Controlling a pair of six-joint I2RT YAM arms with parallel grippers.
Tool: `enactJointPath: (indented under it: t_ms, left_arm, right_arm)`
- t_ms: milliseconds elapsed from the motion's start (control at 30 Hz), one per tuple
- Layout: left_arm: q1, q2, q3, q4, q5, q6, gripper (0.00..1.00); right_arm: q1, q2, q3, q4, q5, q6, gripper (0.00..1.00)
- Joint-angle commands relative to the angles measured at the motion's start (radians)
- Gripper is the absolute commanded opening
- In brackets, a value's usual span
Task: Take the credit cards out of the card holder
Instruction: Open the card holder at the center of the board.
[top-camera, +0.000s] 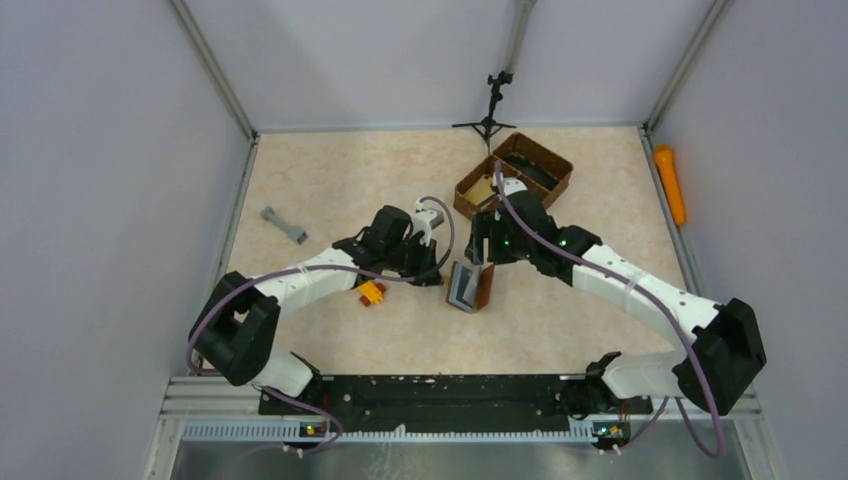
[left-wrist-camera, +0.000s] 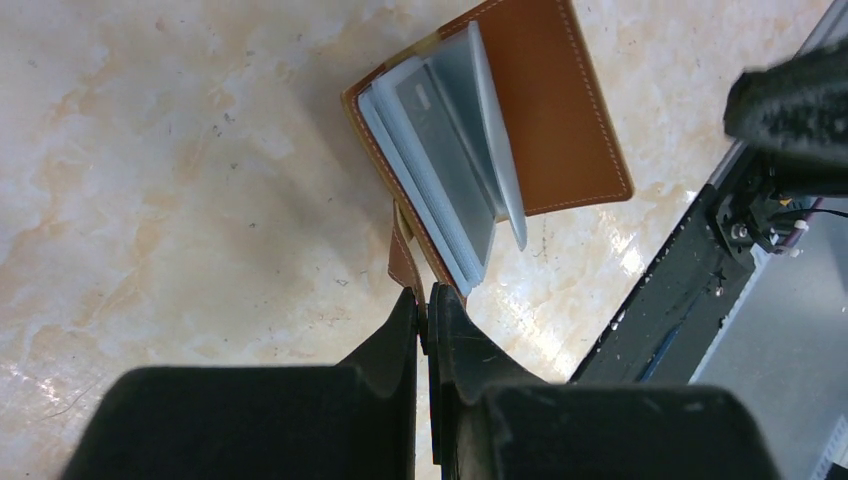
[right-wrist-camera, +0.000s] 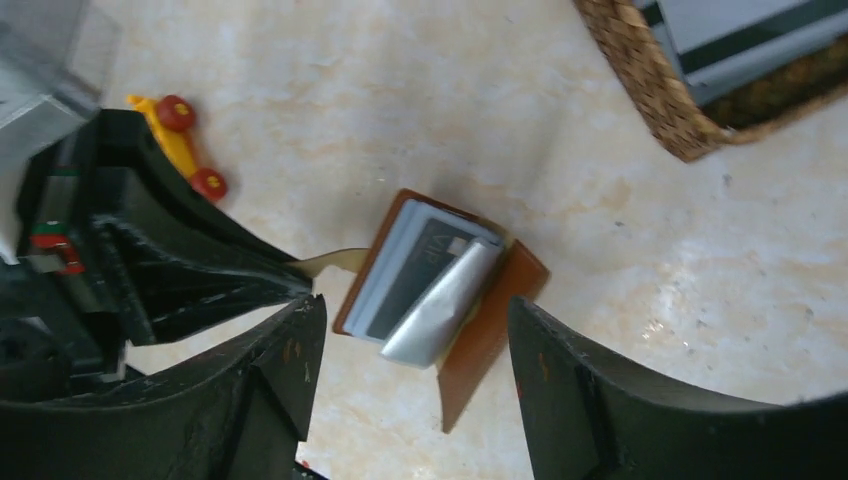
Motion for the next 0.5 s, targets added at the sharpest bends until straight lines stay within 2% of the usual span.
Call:
enactJointPath:
  t_ms: [0, 100, 200, 333, 367, 467]
  left_arm:
    - [0.002, -0.067, -0.022, 0.083, 0.045, 0.007, 0.04]
    - [0.003, -0.077, -0.03, 0.092, 0.045, 0.006, 0.05]
    - [0.003, -0.074, -0.029, 0.095, 0.057, 0.005, 0.05]
    - [0.002, -0.07, -0.027, 0.094, 0.061, 0.003, 0.05]
    - [0.003, -0.07, -0.026, 0.095, 0.062, 0.003, 0.05]
    - [0.003, -0.071, -0.027, 0.093, 0.062, 0.003, 0.05]
  right_arm:
    - [0.054, 0.038, 0.085, 0.056, -0.08, 0.01, 0.62]
    - [0.074, 0.053, 0.067, 0.086, -0.089, 0.031, 0.5]
    - [0.076, 0.056, 0.019, 0.135, -0.121, 0.056, 0.35]
    - [0.077, 0.081, -0.016, 0.178, -0.116, 0.08, 0.04]
    - [0.077, 0.09, -0.023, 0.186, -0.113, 0.085, 0.0]
    - [0.076, 0.125, -0.039, 0.204, -0.107, 0.1, 0.0]
